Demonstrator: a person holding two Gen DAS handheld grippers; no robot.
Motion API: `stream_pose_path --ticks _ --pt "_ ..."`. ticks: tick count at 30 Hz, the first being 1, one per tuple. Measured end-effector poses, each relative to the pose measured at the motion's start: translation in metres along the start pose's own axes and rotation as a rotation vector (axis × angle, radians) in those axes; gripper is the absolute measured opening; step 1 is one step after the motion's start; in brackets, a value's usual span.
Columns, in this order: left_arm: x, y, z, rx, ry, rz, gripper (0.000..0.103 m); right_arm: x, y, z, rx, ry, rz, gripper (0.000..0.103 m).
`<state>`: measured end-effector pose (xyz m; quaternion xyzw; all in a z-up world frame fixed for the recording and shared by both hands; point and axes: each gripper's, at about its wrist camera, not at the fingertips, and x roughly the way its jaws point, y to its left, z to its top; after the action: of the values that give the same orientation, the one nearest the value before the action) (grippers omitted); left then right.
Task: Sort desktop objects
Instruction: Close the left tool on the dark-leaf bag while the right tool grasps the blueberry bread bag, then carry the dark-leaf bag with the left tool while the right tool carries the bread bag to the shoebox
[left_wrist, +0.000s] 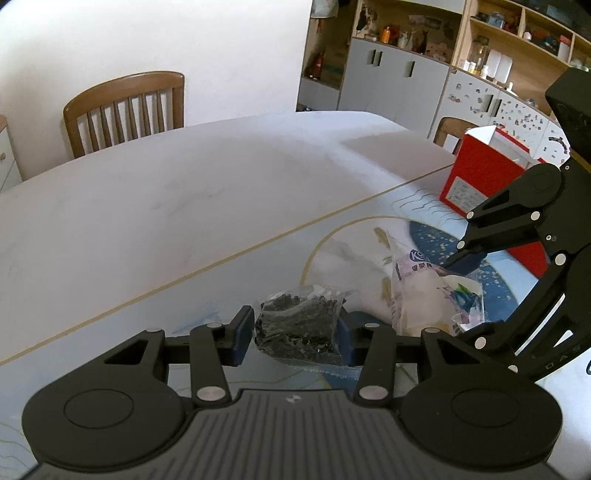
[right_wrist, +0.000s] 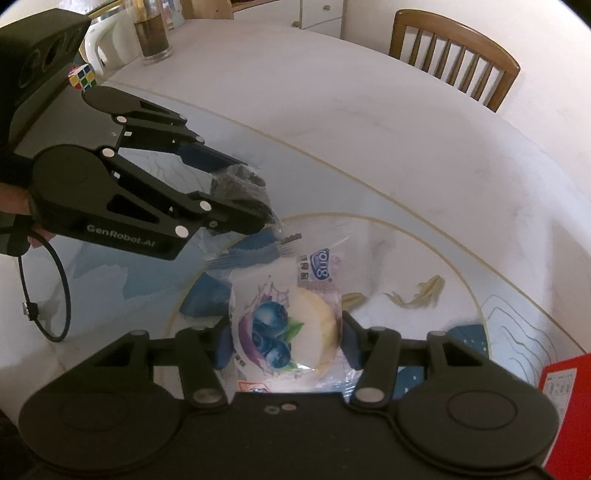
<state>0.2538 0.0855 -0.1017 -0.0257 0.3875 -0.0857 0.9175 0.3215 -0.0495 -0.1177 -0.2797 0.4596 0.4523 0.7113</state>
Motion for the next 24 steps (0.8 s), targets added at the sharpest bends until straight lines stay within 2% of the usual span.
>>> stream_pose_path --ticks 8,24 --pt "-0.015 -0.017 0.004 0.025 -0.015 -0.014 0.045 -0.013 0.007 -0.004 0.019 -0.013 -0.016 0.055" --pt "-0.058 -0.066 0.011 0.058 -0.043 -0.049 0.045 -0.066 0.01 -0.048 0.126 -0.041 -0.041 0.055"
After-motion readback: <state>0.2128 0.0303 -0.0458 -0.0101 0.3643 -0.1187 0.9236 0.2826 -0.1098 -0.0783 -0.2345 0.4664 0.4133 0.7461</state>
